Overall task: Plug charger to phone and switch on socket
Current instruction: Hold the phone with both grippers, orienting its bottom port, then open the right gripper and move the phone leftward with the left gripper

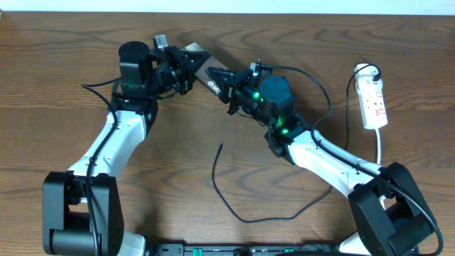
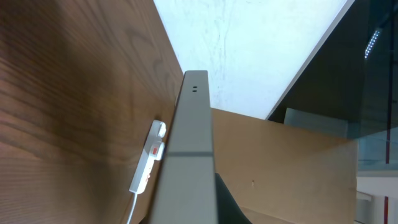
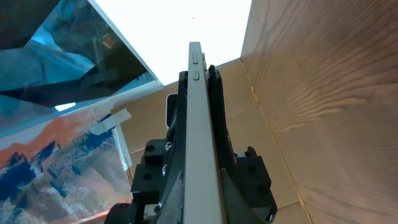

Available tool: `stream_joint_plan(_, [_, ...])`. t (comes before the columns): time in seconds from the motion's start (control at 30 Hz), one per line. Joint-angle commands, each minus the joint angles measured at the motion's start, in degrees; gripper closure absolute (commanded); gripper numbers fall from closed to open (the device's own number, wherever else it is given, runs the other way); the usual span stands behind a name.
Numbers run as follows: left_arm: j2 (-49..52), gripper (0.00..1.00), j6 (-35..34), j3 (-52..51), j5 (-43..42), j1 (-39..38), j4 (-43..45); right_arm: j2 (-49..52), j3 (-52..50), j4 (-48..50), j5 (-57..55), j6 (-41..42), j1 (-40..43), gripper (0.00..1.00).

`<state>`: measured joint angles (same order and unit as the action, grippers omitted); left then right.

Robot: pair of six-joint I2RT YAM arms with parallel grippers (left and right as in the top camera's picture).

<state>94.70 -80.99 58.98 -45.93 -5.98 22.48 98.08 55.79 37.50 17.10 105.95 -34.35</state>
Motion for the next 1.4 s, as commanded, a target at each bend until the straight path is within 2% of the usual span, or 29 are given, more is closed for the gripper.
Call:
stream_joint_plan(0.0, [-1.1, 0.93, 1.9, 0.0, 0.4, 0.2, 0.3, -0.2, 0.8, 0.3, 1.3, -1.7, -0.3, 0.99])
stream_joint_plan(0.07, [-1.1, 0.93, 1.9, 0.0, 0.4, 0.2, 0.3, -0.2, 0.8, 0.3, 1.2, -1.7, -0.3, 0.99])
stream_joint_plan(0.13, [-1.1, 0.93, 1.9, 0.0, 0.4, 0.3, 0.3, -0.2, 0.8, 0.3, 1.2, -1.7, -0.3, 0.92])
stream_joint_plan(0.2, [-1.1, 0.92, 1.9, 0.0, 0.3, 0.7, 0.3, -0.2, 0.8, 0.3, 1.2, -2.1, -0.2, 0.66])
stream_joint_plan(0.3, [-1.1, 0.92, 1.9, 0.0, -0.6, 2.0, -0.1, -0.2, 0.8, 0.3, 1.2, -4.3, 0.0, 0.03])
stream_joint_plan(0.33, [-1.1, 0.93, 1.9, 0.0, -1.1, 2.4, -0.2, -0.2, 0.8, 0.2, 1.2, -4.6, 0.3, 0.01])
stream_joint_plan(0.53, [-1.1, 0.93, 1.8, 0.0, -4.9, 6.9, -1.6, -0.2, 0.8, -0.3, 1.3, -8.9, 1.7, 0.01])
stream_joint_plan(0.63, [-1.1, 0.93, -0.3, 0.0, -8.9, 9.9, -1.9, -0.2, 0.7, -2.6, 1.5, -11.6, 2.6, 0.01])
stream_joint_plan(0.83, [-1.1, 0.93, -11.6, 0.0, -17.8, 14.6, -1.9, -0.2, 0.7, -13.0, 1.4, -14.9, 3.9, 0.01])
stream_joint_plan(1.03, [-1.1, 0.93, -26.0, 0.0, -25.4, 16.4, -1.8, -0.2, 0.7, -20.7, 0.7, -23.8, 4.0, 0.01])
stream_joint_plan(1.23, [-1.1, 0.93, -33.6, 0.0, -30.3, 16.6, -0.3, -0.2, 0.7, -28.1, 0.4, -35.5, 4.0, 0.01])
stream_joint_plan(1.37, [-1.2, 0.92, -35.8, 0.0, -30.6, 16.7, -0.3, -0.2, 0.7, -32.4, 0.4, -40.8, 4.0, 0.01])
